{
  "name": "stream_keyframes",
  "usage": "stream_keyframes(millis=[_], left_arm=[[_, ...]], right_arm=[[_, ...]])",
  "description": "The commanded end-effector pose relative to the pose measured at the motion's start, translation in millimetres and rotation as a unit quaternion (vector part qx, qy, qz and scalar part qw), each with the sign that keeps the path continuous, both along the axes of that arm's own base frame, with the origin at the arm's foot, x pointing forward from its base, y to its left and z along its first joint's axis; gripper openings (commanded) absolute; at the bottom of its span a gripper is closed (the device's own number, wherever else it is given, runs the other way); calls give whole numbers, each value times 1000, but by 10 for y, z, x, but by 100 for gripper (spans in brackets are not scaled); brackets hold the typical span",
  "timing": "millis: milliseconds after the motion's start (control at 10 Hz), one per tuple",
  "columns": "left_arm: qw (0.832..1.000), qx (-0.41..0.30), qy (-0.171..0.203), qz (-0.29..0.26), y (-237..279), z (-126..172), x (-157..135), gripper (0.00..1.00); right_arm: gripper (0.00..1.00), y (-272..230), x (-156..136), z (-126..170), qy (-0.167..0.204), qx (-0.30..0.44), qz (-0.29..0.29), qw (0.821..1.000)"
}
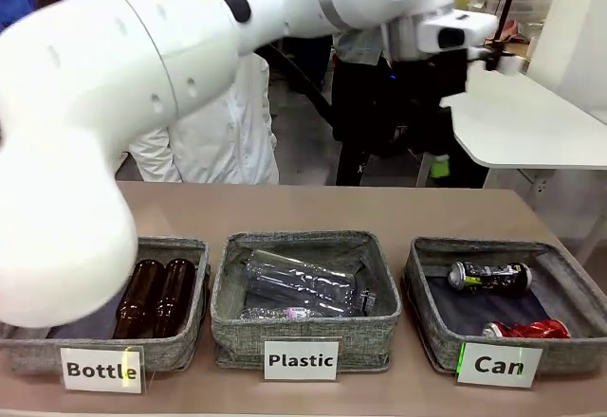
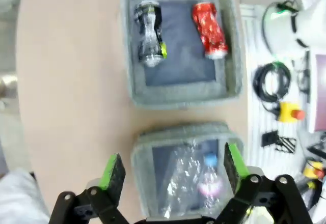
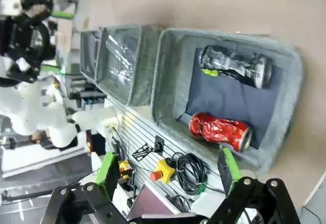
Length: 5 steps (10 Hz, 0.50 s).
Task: Sort the can waste into the basket.
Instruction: Pick up the can waste from the table and place it in the right Fabric basket.
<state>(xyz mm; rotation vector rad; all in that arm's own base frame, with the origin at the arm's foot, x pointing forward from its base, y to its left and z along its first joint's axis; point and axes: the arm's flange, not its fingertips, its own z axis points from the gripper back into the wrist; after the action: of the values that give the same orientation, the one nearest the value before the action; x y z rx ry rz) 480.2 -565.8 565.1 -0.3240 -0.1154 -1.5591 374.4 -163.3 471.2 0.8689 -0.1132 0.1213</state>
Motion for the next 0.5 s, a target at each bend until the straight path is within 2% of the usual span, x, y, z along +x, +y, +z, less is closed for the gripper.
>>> stream_keyframes(millis=[0,100,200,400], left_arm=[[996,48,36,63,1216,-591,-674,100],[984,83,137,84,1563,-759,-606,100],[970,105,167,145,1923,-883,-551,100],[953,102,204,197,2468,-932,-485,100]], right_arm=[[100,365,122,21,-2,-8,12,1000],[100,568,164,2,-4,-20,35,999],[100,745,212,-10,2,-10,51,999],[100,1037,274,-33,9,8,51,999]])
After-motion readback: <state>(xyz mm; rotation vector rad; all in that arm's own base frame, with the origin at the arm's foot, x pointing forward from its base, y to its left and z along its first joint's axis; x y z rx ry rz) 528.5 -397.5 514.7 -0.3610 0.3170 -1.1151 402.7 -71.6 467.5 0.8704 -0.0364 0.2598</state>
